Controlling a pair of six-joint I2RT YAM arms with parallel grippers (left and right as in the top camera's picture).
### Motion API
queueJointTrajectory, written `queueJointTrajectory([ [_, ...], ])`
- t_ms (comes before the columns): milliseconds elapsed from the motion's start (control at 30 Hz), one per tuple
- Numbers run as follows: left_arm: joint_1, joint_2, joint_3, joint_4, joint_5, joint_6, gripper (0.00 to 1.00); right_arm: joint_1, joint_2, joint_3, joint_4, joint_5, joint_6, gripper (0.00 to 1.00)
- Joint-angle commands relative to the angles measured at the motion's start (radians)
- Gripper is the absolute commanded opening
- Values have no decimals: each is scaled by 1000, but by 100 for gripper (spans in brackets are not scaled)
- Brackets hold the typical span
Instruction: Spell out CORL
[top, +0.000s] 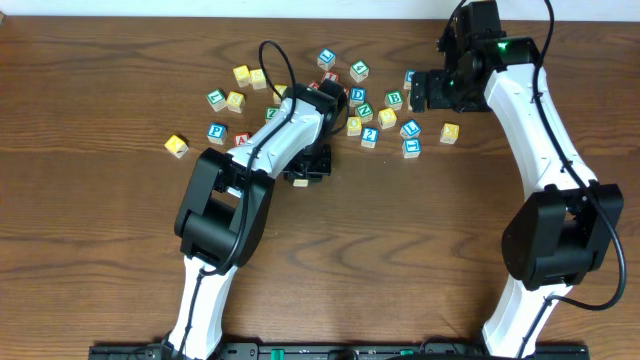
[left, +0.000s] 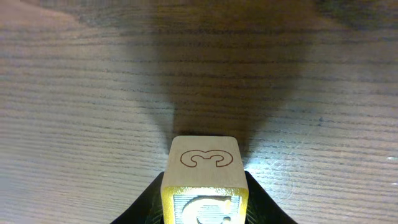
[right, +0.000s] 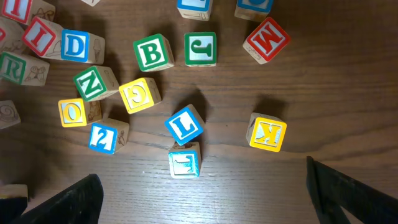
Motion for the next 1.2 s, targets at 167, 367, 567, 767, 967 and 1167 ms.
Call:
queueJointTrajectory([
  [167,29,17,-9,2,-21,80,29,9,1,-7,7,9,15,99],
  [367,38,17,-9,-14,-12,34,42,8,1,-7,16,9,15,99],
  [567,38,17,-8,-14,-12,27,44,9,1,-7,21,8,16,99],
  [767,39,15,43,-26,-13,28,43,9,1,-7,22,8,16,99],
  [967,39,-34,109,-48,-14,65,43,9,1,-7,21,8,16,99],
  [1167,54,-164,135,-36,-18,90,43,9,1,-7,22,8,16,99],
])
